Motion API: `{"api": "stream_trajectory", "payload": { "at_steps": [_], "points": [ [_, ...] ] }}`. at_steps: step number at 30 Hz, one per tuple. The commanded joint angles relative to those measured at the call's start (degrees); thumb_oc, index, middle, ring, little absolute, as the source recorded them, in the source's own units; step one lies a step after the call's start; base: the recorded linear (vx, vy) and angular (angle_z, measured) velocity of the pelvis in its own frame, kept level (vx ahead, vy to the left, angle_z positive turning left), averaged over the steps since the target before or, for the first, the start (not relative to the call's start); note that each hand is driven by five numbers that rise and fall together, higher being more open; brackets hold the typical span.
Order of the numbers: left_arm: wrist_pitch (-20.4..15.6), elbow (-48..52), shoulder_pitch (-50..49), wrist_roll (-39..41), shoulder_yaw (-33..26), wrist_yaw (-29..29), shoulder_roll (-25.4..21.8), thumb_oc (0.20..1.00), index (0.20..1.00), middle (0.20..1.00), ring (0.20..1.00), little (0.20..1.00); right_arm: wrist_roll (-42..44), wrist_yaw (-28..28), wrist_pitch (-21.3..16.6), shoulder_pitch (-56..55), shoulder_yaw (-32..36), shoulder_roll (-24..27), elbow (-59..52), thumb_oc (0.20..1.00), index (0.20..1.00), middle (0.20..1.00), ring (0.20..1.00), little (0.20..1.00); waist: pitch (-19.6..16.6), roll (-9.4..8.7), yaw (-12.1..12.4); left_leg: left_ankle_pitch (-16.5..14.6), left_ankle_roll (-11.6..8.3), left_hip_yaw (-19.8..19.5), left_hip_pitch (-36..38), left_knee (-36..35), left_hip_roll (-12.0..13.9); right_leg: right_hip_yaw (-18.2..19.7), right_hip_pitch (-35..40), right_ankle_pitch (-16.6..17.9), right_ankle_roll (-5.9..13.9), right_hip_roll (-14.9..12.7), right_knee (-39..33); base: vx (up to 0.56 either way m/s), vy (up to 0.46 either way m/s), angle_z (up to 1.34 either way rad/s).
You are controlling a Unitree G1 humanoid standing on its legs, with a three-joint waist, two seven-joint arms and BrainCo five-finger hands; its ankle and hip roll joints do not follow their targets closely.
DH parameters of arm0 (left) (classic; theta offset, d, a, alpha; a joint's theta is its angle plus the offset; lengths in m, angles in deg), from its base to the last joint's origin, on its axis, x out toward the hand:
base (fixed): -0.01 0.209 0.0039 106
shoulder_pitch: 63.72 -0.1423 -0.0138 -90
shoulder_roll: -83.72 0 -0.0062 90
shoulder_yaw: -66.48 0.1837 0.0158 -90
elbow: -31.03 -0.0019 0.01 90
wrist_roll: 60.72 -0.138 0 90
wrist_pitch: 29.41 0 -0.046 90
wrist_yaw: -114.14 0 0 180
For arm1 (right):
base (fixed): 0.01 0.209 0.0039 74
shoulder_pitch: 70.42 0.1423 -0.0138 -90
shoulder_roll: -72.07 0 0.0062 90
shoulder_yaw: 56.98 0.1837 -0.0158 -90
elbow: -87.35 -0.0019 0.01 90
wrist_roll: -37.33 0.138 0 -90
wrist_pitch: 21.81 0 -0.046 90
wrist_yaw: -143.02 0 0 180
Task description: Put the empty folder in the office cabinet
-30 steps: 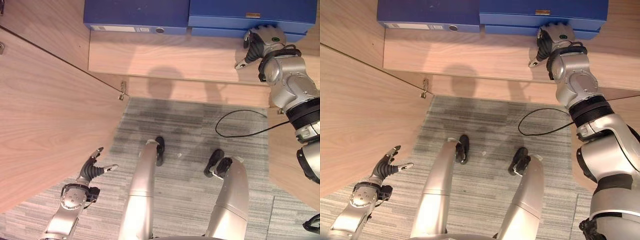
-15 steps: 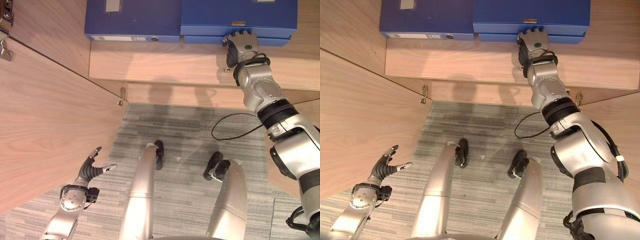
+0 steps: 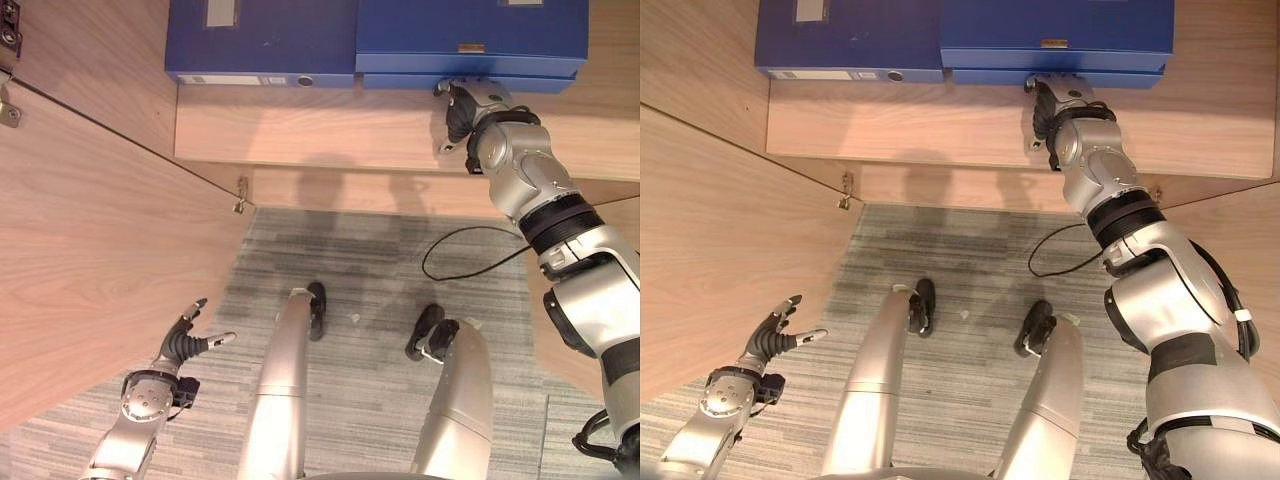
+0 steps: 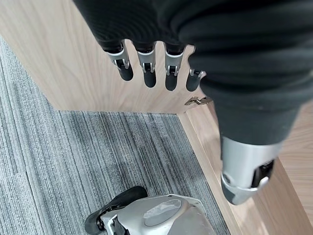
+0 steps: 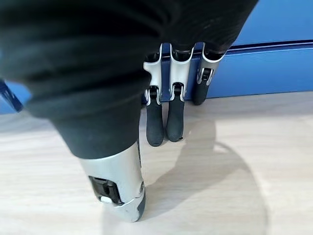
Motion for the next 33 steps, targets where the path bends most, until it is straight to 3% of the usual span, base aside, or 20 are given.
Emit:
{"api": "stream_trajectory", "payload": {
  "at_steps": [1, 16, 27, 33],
  "points": [
    [-0.14, 2.54, -0.51, 0.59, -1.59, -0.05, -0.84, 1.000, 1.000, 1.000, 1.000, 1.000, 3.32, -7.17, -0.99, -9.98, -6.49, -5.41, 5.43, 1.000, 1.000, 1.000, 1.000, 1.000, 3.08, -0.12, 1.65, 5.12, 1.18, -1.53, -4.30, -8.89, -3.01, -4.07, 0.61, -3.46, -3.15, -0.18, 0.62, 0.00, 0.000, 0.00],
    [0.73, -0.97, 1.37, 0.68, -0.24, 1.62, -2.64, 1.000, 1.000, 1.000, 1.000, 1.000, 5.05, -9.17, -0.67, -10.47, -5.34, -2.51, -0.36, 1.000, 1.000, 1.000, 1.000, 1.000, 2.56, -0.36, 1.32, 8.05, 1.21, -0.65, 3.89, -18.28, -2.93, -5.48, 8.88, -0.22, -2.35, 0.22, -7.87, -0.01, -0.004, 0.00],
    [0.20, -3.66, 1.64, 1.07, 4.40, 6.11, -4.60, 1.000, 1.000, 1.000, 1.000, 1.000, 6.88, -9.62, -2.26, -11.39, -7.61, -2.02, 1.17, 1.000, 1.000, 1.000, 1.000, 1.000, 2.91, -1.09, 0.90, 13.19, 0.64, -1.20, 20.49, -33.10, -3.23, -9.43, 25.11, 3.94, -0.34, 3.80, -20.73, -0.01, -0.021, -0.02],
    [-0.08, -7.39, 2.78, 1.50, 8.16, 8.69, -3.95, 1.000, 1.000, 1.000, 1.000, 1.000, 14.40, -9.31, -3.66, -15.14, -6.17, -3.71, 0.70, 1.000, 1.000, 1.000, 1.000, 1.000, 2.75, -1.91, 0.05, 15.21, 0.26, -2.88, 32.03, -39.67, -3.38, -10.65, 37.69, 5.07, -0.25, 6.51, -28.68, 0.03, -0.049, -0.04]
  ]
}}
